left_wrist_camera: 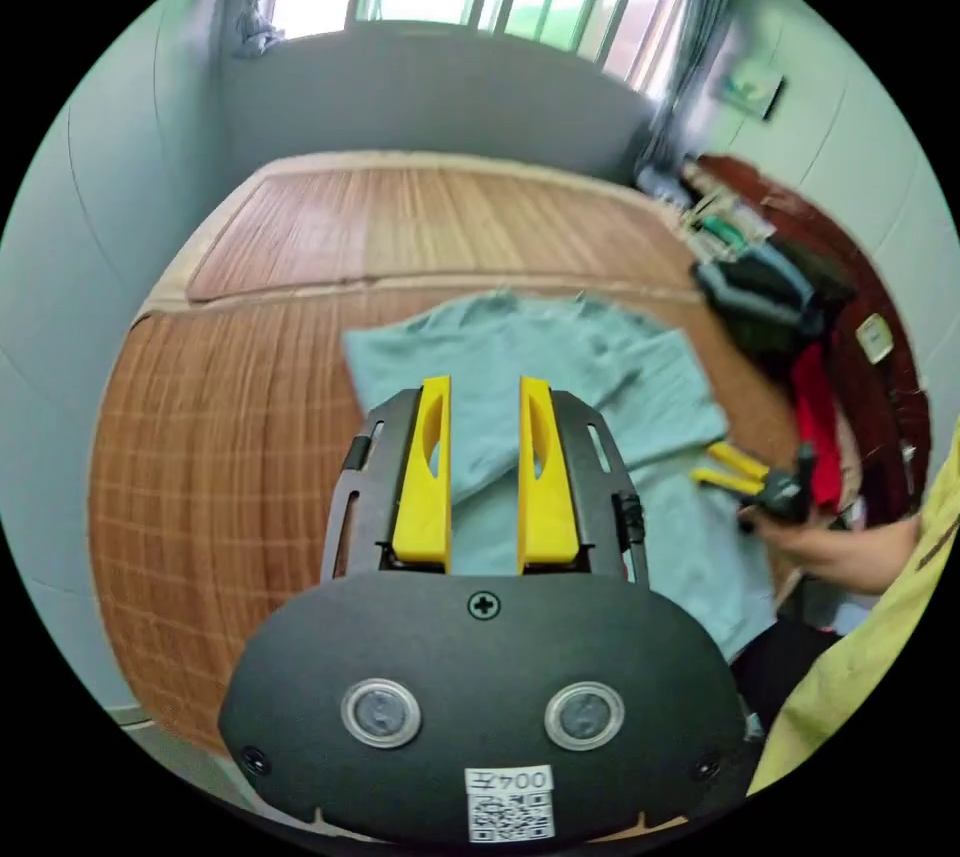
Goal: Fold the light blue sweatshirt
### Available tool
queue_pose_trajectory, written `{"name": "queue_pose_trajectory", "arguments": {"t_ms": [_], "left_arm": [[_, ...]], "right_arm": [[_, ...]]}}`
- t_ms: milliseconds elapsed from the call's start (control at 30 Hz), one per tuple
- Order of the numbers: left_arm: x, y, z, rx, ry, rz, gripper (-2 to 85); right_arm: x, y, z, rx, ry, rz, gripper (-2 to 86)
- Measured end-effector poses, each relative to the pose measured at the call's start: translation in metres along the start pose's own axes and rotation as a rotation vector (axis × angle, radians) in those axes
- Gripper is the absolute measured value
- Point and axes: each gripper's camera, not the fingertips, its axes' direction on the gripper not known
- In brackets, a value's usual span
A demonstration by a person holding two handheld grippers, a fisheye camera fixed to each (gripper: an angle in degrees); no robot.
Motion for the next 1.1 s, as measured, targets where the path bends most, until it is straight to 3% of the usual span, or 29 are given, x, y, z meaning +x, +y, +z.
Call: {"name": "queue_pose_trajectory", "arguments": {"t_ms": [67, 167, 367, 600, 700, 933, 1100], "left_arm": [[0.005, 0.025, 0.038, -0.162, -0.176, 0.068, 9.6], [0.005, 0.040, 0.075, -0.283, -0.252, 0.104, 9.6], [0.009, 0.025, 0.108, -0.336, -0.344, 0.124, 6.5], [-0.007, 0.017, 0.101, -0.351, -0.271, 0.090, 6.3], [0.013, 0.001, 0.073, -0.268, -0.288, 0.127, 5.8], [0.138, -0.067, 0.108, -0.141, -0.107, 0.394, 10.6], [0.213, -0.105, 0.168, -0.131, -0.092, 0.582, 12.4]], "right_arm": [[0.000, 0.000, -0.001, 0.000, 0.001, -0.001, 14.6], [-0.001, -0.001, -0.002, -0.001, 0.005, -0.010, 15.1], [0.003, -0.002, -0.006, -0.002, -0.006, -0.008, 15.4], [0.003, -0.002, -0.010, -0.001, 0.000, -0.011, 15.4], [0.005, -0.003, -0.012, -0.002, -0.004, -0.010, 15.5], [0.006, -0.002, -0.018, -0.003, 0.001, -0.015, 15.5], [0.010, -0.002, -0.021, -0.002, -0.003, -0.004, 15.2]]}}
